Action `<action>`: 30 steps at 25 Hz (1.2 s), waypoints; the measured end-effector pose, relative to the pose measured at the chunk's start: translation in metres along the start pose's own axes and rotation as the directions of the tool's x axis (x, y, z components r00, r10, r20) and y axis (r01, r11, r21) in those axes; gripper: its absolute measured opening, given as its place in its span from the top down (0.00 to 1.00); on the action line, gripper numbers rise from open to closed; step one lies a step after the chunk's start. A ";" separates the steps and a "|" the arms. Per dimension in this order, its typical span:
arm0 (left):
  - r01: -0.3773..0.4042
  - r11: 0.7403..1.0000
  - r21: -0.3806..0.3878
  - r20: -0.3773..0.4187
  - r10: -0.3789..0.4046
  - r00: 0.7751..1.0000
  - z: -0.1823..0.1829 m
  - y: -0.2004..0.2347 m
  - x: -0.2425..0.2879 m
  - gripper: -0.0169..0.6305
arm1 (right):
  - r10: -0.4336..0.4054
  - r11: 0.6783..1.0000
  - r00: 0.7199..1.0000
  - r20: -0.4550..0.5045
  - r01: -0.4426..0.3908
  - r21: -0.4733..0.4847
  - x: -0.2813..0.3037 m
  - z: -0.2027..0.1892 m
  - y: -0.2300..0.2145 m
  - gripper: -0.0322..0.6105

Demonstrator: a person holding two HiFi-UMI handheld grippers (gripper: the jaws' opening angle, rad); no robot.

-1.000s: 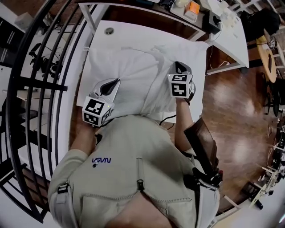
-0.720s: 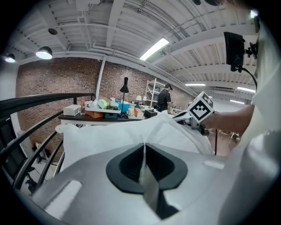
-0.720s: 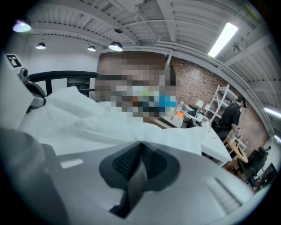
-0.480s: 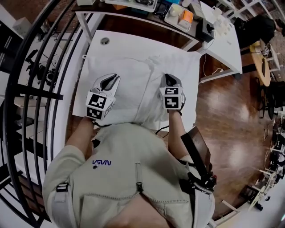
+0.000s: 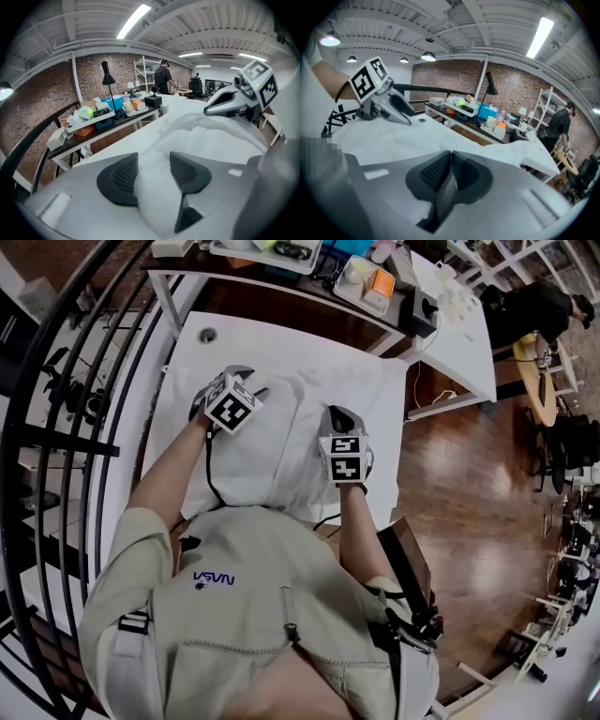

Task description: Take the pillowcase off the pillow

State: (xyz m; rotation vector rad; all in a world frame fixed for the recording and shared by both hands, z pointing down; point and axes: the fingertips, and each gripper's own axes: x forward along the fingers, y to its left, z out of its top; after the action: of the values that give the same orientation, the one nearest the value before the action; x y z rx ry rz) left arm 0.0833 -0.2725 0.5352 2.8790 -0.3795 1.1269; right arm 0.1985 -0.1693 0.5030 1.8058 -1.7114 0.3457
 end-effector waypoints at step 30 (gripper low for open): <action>0.002 0.997 -0.077 0.340 0.025 0.940 0.030 -0.082 -0.165 0.95 | 0.100 0.950 0.992 -0.080 -0.119 -0.290 0.029 0.100 0.006 0.92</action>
State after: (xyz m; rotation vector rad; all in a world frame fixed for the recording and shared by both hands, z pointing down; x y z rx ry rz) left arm 0.0057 -0.1605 0.4076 3.0024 -0.4374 0.5917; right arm 0.1746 -0.2519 0.4444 1.4742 -1.7203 0.1796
